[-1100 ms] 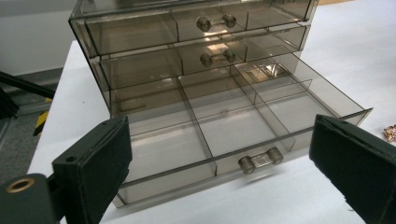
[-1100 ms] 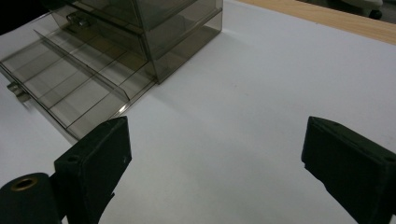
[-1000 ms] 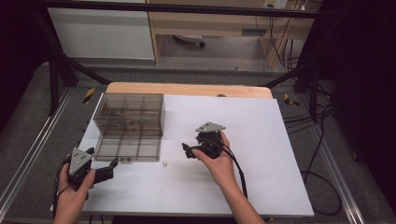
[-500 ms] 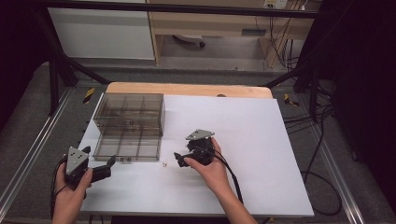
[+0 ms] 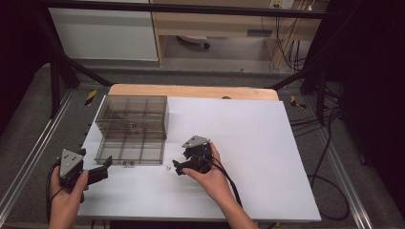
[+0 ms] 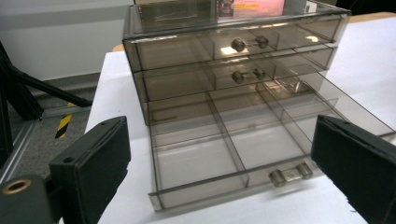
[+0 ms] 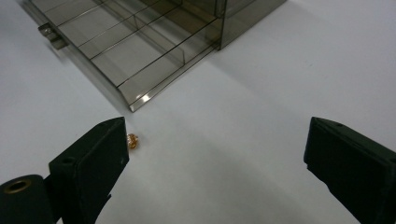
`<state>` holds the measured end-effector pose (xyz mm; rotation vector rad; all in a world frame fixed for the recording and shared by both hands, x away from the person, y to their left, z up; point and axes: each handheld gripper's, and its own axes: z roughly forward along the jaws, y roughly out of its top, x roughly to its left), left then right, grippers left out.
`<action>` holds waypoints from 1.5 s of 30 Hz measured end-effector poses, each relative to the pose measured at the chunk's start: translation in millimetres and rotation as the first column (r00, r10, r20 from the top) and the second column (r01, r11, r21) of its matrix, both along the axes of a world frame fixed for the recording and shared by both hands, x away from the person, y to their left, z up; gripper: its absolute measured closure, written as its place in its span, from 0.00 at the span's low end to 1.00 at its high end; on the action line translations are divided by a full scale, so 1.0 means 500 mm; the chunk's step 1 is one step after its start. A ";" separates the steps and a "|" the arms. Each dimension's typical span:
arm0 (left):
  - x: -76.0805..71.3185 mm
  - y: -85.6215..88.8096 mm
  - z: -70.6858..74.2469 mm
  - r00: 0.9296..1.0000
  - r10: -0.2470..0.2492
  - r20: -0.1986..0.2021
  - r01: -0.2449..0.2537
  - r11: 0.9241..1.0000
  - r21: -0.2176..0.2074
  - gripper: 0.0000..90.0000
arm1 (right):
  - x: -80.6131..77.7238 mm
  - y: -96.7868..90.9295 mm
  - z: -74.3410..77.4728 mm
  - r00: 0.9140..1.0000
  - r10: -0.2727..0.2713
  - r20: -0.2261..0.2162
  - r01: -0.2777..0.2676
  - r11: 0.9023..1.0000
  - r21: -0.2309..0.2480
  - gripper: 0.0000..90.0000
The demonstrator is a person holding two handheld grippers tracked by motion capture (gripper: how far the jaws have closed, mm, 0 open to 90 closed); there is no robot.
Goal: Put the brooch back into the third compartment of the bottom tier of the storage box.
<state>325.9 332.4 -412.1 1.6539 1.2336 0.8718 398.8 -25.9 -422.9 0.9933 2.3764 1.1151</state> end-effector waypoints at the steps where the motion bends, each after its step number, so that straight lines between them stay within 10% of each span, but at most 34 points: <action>1: 0.001 0.001 0.000 1.000 0.005 0.000 -0.005 1.000 -0.006 0.06 | -0.003 0.001 -0.001 1.000 0.006 -0.010 -0.006 1.000 0.001 0.08; 20: 0.001 0.009 0.001 1.000 0.021 0.007 -0.021 1.000 0.001 0.06 | -0.008 0.028 -0.020 0.995 0.075 -0.064 -0.075 0.997 -0.002 0.21; 32: 0.000 0.005 0.000 1.000 0.019 0.003 -0.019 1.000 0.011 0.06 | -0.019 0.052 -0.036 0.991 0.109 -0.078 -0.104 0.992 0.069 0.53; 45: 0.002 -0.003 -0.001 1.000 0.014 -0.001 -0.014 1.000 0.018 0.06 | -0.024 0.079 -0.063 0.990 0.131 -0.047 -0.129 0.991 0.036 0.71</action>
